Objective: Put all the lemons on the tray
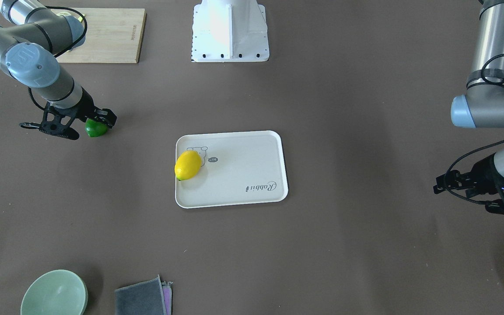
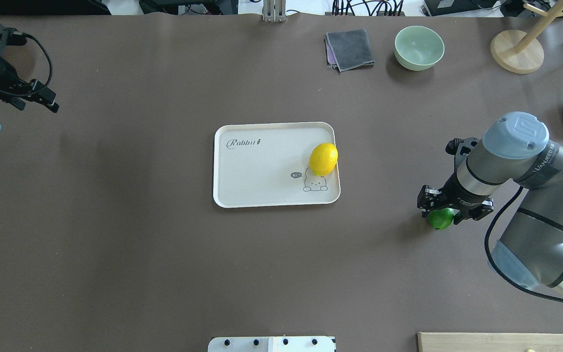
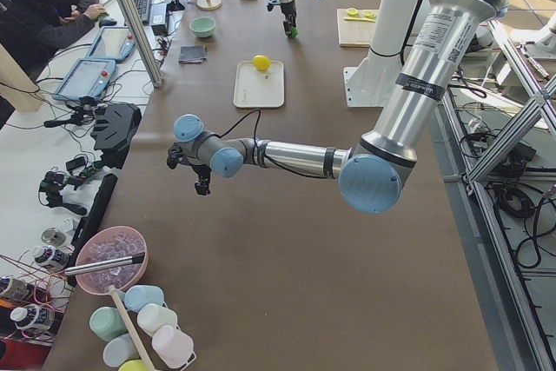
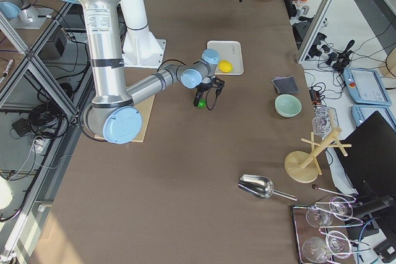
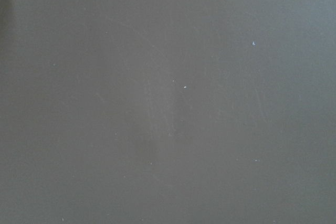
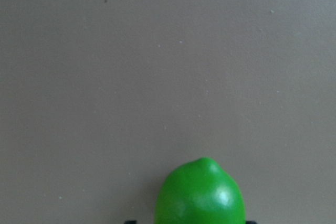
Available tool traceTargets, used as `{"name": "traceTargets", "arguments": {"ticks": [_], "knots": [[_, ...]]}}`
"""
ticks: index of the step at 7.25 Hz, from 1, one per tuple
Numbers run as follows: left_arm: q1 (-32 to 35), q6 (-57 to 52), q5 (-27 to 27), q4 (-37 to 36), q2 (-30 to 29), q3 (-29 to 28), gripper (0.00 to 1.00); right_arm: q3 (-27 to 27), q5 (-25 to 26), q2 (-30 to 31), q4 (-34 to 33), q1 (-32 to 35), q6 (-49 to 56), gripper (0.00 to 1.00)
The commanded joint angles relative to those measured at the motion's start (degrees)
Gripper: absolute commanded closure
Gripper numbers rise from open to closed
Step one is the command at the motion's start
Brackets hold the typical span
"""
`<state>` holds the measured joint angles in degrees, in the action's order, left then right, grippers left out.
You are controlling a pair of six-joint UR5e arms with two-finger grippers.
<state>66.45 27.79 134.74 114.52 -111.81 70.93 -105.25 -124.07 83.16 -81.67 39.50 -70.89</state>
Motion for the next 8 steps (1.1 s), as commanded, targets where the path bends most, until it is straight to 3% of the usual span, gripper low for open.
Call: {"name": "traceTargets", "arguments": {"ticks": [1,2,3,5,8], "knots": [[0.0,0.1,0.0,0.0,0.0,0.0,0.02,0.0,0.2,0.1,-0.2,-0.3,0.2,0.72],[0.0,0.2,0.0,0.1,0.0,0.0,0.02,-0.5,-0.3,-0.3,-0.5,-0.4,-0.3,1.0],[0.0,0.3,0.1,0.1,0.0,0.1,0.02,-1.0,-0.9,-1.4,-0.9,-0.3,-0.7,1.0],[0.0,0.5,0.1,0.1,0.0,0.1,0.02,-0.6,-1.1,-10.8,-10.0,0.4,-0.8,1.0],[0.0,0.5,0.1,0.1,0.2,0.0,0.02,-0.2,-1.2,-18.8,-11.2,1.1,-3.9,1.0]]}}
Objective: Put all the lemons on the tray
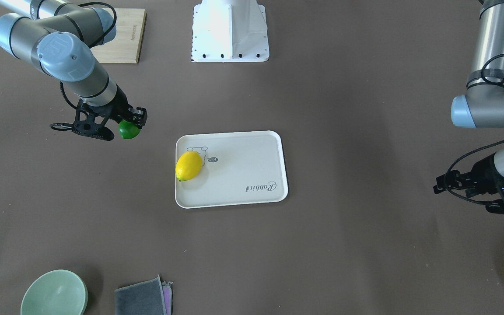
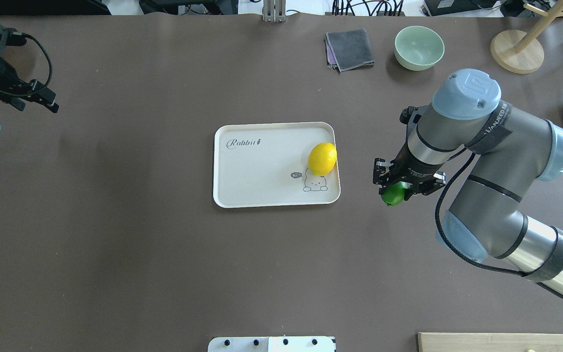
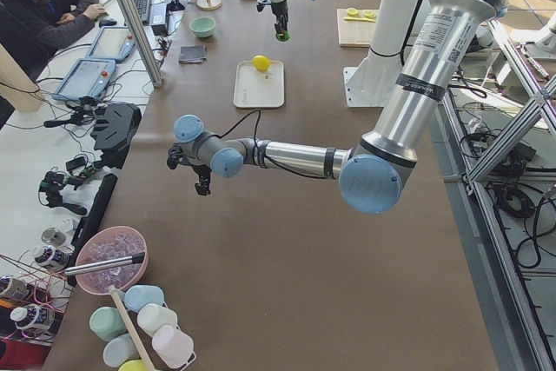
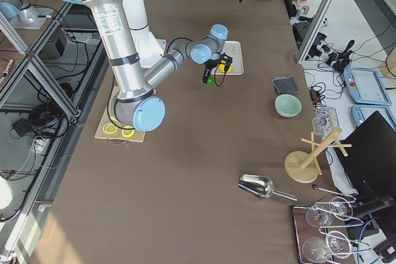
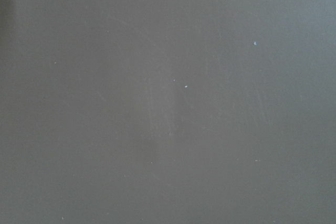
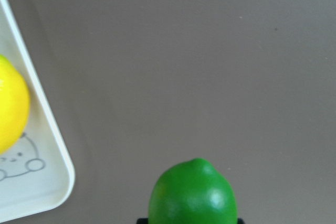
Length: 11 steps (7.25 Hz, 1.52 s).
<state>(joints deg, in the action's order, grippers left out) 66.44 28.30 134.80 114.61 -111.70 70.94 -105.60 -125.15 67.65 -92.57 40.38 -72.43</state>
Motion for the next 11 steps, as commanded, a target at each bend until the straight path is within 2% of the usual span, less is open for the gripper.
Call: {"name": "traceTargets", "arguments": {"ticks": [1,3,4,5,7,8,9,11], "knots": [[0.0,0.0,0.0,0.1,0.1,0.0,0.02,1.4,-0.1,-6.6,0.1,0.2,-4.1,1.0],[0.0,0.1,0.0,0.1,0.1,0.0,0.02,11.4,0.3,-18.5,0.3,0.0,-3.5,1.0],[0.0,0.1,0.0,0.1,0.1,0.0,0.02,16.9,0.6,-22.1,3.7,-1.1,-3.2,1.0],[0.0,0.1,-0.1,0.1,0.1,0.0,0.02,22.3,0.9,-22.9,12.8,-2.0,-3.8,1.0],[0.0,0.3,0.0,0.2,0.1,0.1,0.02,25.9,1.6,-24.3,14.9,-2.8,-3.9,1.0],[0.0,0.2,0.0,0.2,0.1,0.0,0.02,26.1,2.5,-23.9,14.8,-3.9,-3.9,0.21],[0.0,0.3,0.0,0.2,0.1,0.0,0.02,26.1,4.2,-24.0,14.5,-4.0,-4.2,0.0],[0.0,0.3,0.0,0.2,0.0,0.0,0.02,26.1,3.9,-23.6,14.0,-2.9,-4.2,0.0]]}}
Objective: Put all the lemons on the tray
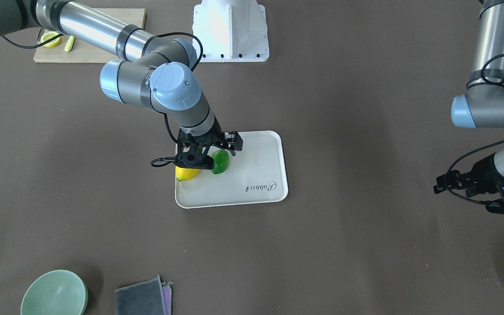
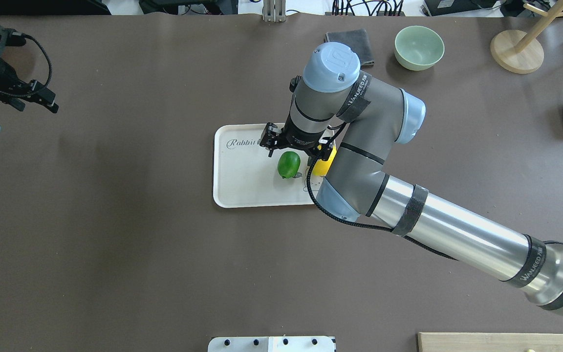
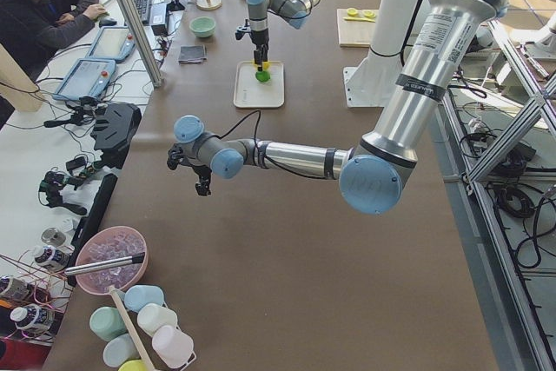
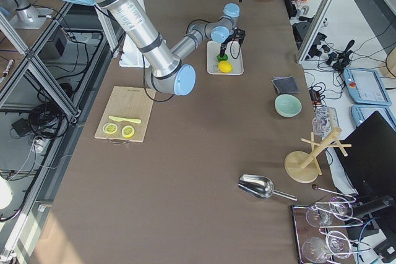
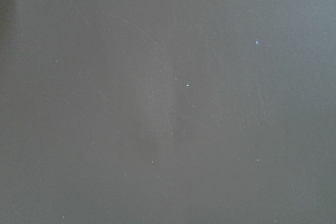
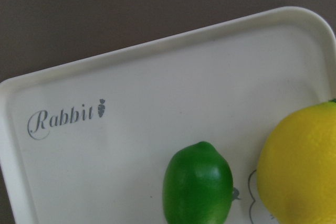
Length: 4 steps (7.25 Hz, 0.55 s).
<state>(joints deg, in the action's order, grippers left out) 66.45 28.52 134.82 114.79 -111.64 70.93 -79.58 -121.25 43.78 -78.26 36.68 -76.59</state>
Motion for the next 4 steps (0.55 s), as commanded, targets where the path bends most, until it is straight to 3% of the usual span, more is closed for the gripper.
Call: {"name": "traceTargets", "arguments": {"ticks": [1,3,4], "knots": [[0.3,-0.2,0.3,-0.1,-0.2,0.2,0.02,0.0,-0.3,0.5,-1.6,2.1,0.7,0.0],[3.9,-0.7,0.3,-1.2,-0.1,0.3,0.03,-0.6,-1.4,1.6,-4.9,5.1,2.5,0.0],[6.2,-1.3,0.4,-2.4,0.9,0.3,0.03,-3.4,-2.4,5.3,-6.2,7.4,6.7,0.0]]}}
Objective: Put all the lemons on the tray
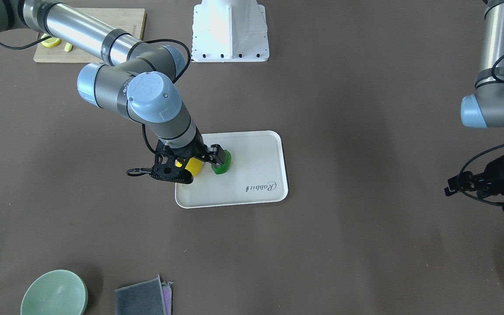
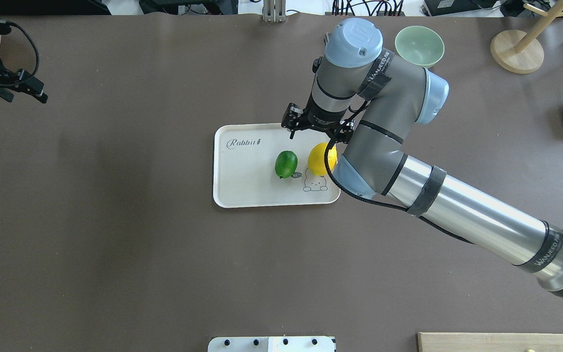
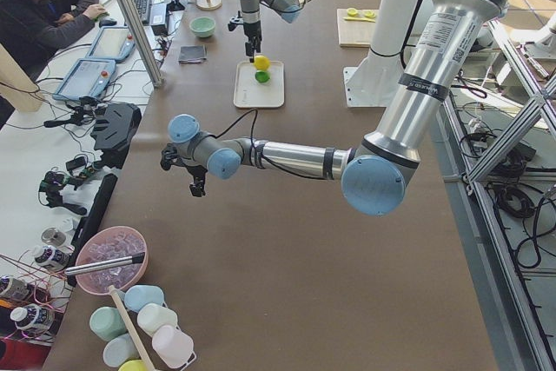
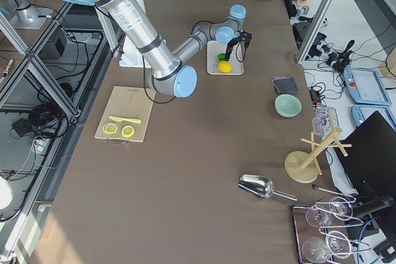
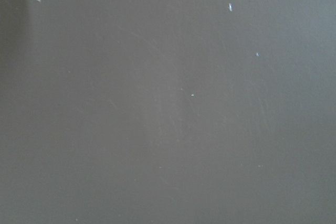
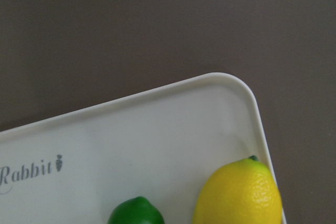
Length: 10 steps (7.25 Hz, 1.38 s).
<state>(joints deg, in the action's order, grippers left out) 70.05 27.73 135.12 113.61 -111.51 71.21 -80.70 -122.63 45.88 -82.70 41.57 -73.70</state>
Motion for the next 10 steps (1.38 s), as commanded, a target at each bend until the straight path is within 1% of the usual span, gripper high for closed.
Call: {"name": "traceTargets", "arguments": {"ticks": [1,2,3,4,5,6,7,8,9,10], "knots": [[4.6,-1.2,0.1,-2.3,1.9,0.5,0.03,-7.3,-4.5,8.8,-4.2,6.7,10.8,0.0],[8.0,-4.2,0.1,-2.5,3.9,0.8,0.02,-13.1,-6.4,14.1,-7.7,10.9,17.3,0.0],[10.2,-10.3,0.1,-5.0,4.1,0.8,0.02,-19.0,-6.6,18.8,-12.4,15.1,24.7,0.0],[14.0,-19.3,-0.1,-11.8,4.5,0.8,0.02,-25.8,-6.7,25.7,-18.1,18.4,35.2,0.0],[17.3,-27.4,-0.2,-18.2,4.5,0.9,0.02,-30.0,-6.7,31.7,-21.9,23.1,45.1,0.0],[20.1,-33.4,-0.4,-21.2,4.5,0.9,0.02,-31.8,-6.8,37.2,-23.0,28.4,53.4,0.0],[22.4,-38.7,-0.5,-23.1,5.6,0.8,0.02,-31.6,-7.9,43.8,-23.0,35.2,66.1,0.0],[25.0,-43.2,-0.7,-25.3,7.1,0.9,0.02,-30.2,-7.9,48.3,-23.1,41.2,77.2,0.0],[27.8,-45.7,-2.6,-25.3,10.3,1.1,0.02,-28.6,-8.1,50.5,-23.0,46.2,82.3,0.0],[28.3,-47.1,-5.5,-24.8,14.2,2.6,0.02,-27.4,-8.4,52.4,-23.1,49.7,85.7,0.0]]}}
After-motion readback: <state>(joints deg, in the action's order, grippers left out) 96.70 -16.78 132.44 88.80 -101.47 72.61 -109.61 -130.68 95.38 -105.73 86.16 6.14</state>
